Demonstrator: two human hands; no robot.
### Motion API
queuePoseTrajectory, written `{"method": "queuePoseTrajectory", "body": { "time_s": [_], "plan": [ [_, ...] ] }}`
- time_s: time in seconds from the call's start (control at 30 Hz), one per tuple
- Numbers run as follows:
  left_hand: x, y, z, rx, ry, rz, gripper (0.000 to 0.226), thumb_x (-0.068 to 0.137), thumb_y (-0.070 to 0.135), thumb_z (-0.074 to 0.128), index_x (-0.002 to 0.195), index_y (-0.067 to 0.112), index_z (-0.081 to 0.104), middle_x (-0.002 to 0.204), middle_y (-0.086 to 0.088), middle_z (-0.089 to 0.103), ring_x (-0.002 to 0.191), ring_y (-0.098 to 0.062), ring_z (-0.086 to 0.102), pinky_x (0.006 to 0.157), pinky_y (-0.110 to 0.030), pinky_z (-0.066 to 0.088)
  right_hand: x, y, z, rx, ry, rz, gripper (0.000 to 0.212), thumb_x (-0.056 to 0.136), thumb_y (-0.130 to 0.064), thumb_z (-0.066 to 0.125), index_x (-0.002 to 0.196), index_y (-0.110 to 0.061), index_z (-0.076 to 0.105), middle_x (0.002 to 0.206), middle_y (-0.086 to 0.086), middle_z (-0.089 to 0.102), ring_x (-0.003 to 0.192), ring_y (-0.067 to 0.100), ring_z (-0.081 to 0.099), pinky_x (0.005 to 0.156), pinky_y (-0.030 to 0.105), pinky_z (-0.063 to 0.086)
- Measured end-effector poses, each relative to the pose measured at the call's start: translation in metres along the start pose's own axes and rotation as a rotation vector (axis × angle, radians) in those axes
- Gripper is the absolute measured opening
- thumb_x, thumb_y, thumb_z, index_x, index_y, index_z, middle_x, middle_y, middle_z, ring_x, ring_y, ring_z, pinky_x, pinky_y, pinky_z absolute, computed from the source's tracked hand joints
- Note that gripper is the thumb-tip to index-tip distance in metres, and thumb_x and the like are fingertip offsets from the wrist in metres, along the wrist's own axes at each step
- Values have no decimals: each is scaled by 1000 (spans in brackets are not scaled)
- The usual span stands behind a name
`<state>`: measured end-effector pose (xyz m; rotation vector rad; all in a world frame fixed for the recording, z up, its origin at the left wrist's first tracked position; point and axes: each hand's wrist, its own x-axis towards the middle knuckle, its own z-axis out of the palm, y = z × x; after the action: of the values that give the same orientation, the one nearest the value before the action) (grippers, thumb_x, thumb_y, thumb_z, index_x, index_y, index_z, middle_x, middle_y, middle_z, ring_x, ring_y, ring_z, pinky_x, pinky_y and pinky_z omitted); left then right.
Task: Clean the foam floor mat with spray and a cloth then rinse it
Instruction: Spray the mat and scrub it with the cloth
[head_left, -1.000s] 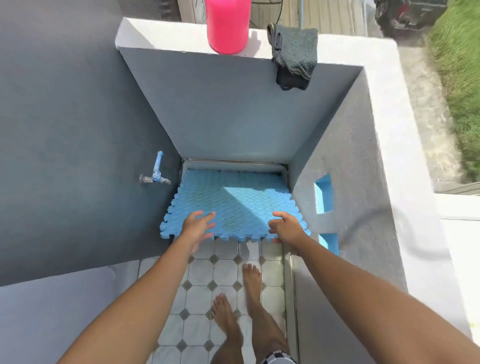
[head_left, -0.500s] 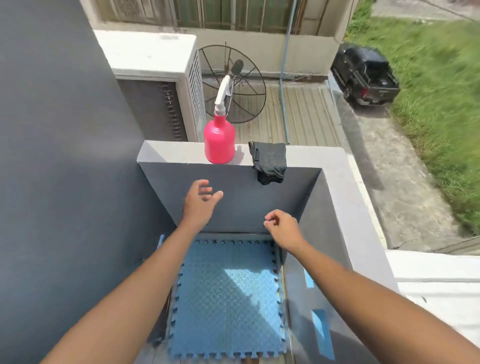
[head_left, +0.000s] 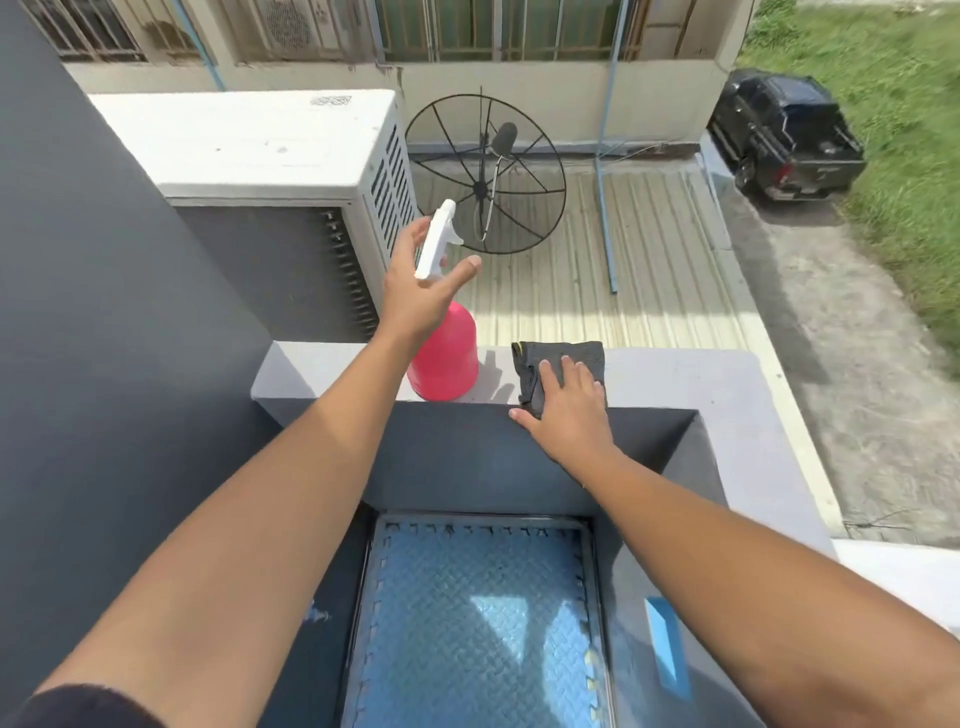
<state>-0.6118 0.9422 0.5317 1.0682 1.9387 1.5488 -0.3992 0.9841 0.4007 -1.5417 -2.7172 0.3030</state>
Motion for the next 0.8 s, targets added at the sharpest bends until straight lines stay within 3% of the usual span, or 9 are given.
{"method": "queuePoseTrajectory", "body": {
  "time_s": [0.07,0.13,0.2,0.3,0.4,0.5,0.6,0.7,0.8],
  "plan": [
    [3,5,4,-45,-6,59,50,90,36,77,136,23,58,118,-3,62,90,-11,72,81,-36,63,1,-1,3,-26,39,-15,83,93,-64,50,157,-19,24,163,16,22,151,34,18,121,50,22],
    [-2,14,10,-69,33,69,23,97,36,67,119,30,65,96,-3,63,63,-17,68,57,-33,57,3,3,2,-37,59,-43,78,94,-56,57,155,-16,30,160,17,28,149,35,24,119,49,26],
    [-14,19,13,-83,89,74,13,101,34,62,111,28,67,86,1,63,52,-6,60,52,-25,52,1,7,0,-44,70,-77,69,93,-42,64,151,-14,37,156,18,37,145,35,31,115,48,32],
    [-43,22,7,-91,87,76,19,105,29,59,123,28,63,102,2,67,56,5,61,55,-13,49,-8,12,-4,-64,113,-165,52,90,-8,65,140,-11,51,143,17,53,132,35,46,101,45,46],
    [-79,19,-7,-93,28,52,26,103,31,61,115,11,71,103,-26,67,46,-21,59,44,-24,46,-22,8,-17,36,153,-145,25,83,6,53,103,-8,62,100,12,67,97,35,60,69,42,52],
    [-122,8,-21,-57,-30,0,28,100,31,63,99,5,71,91,-32,62,43,-37,59,40,-24,42,-50,0,-23,330,73,13,17,84,-2,47,90,-12,59,70,2,64,69,21,61,60,35,46],
    [-175,-21,-35,-40,-100,-82,21,96,32,67,92,12,72,71,-8,59,43,-32,60,43,-24,43,-106,-8,1,605,33,166,13,88,-9,51,89,-17,62,72,2,68,69,20,62,62,31,48],
    [-228,-70,-47,52,-146,-174,21,94,31,70,95,10,72,76,-18,64,50,-37,63,43,-23,46,-173,-14,54,707,-13,317,11,89,-11,58,79,-14,60,69,2,63,69,23,55,60,30,38],
    [-281,-132,-58,112,-174,-239,21,93,28,73,98,7,73,88,-24,70,49,-28,63,44,-28,52,-237,-19,109,801,-126,458,12,90,-9,58,79,-14,61,71,9,65,68,30,68,61,32,52]
  ]
}}
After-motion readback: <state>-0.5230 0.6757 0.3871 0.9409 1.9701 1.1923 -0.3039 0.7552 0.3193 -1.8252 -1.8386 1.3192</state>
